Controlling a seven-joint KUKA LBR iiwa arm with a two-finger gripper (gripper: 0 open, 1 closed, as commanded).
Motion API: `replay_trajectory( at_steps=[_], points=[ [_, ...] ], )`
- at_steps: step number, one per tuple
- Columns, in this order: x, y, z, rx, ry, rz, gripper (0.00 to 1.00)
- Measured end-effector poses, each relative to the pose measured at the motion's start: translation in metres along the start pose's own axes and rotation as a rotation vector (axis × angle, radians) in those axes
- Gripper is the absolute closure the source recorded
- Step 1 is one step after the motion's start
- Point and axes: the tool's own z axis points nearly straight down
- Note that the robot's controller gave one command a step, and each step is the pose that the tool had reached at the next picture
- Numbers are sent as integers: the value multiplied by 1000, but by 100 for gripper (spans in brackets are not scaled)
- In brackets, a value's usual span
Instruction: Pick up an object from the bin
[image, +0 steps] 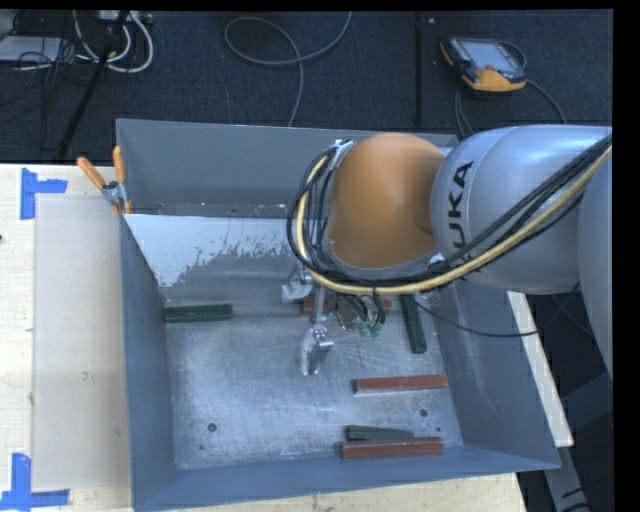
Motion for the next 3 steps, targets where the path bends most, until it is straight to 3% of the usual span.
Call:
replay_trajectory(
  at_steps=[1,2,3],
  points=[
    [-4,-36,69,1,6,-141,0],
    [6,-58,94,-1,18,-186,0],
    [28,-89,86,-1,10,-299,0]
  ],
)
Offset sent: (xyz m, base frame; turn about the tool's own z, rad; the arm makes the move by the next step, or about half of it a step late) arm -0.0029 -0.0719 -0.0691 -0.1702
